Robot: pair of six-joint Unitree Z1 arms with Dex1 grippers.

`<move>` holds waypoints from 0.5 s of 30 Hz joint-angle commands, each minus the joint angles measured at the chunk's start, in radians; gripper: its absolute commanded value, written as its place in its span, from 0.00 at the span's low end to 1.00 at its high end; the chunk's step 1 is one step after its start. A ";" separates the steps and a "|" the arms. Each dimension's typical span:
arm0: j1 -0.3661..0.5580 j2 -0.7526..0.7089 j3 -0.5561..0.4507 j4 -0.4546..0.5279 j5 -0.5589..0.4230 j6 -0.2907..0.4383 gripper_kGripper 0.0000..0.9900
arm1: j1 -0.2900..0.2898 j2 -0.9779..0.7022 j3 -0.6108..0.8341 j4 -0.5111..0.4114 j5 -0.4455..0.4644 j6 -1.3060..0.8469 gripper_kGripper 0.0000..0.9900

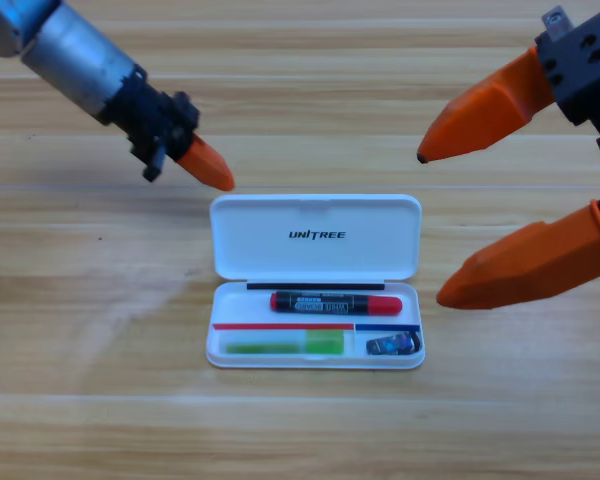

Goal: Clean up eraser and pencils

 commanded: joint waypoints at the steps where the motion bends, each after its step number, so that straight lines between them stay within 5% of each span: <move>1: -0.077 0.078 0.003 0.002 -0.038 -0.014 0.00 | -0.024 -0.024 0.035 -0.015 0.019 0.009 1.00; 15: -0.152 0.034 0.019 0.043 -0.044 -0.049 0.00 | -0.026 -0.019 0.035 -0.019 0.019 0.015 1.00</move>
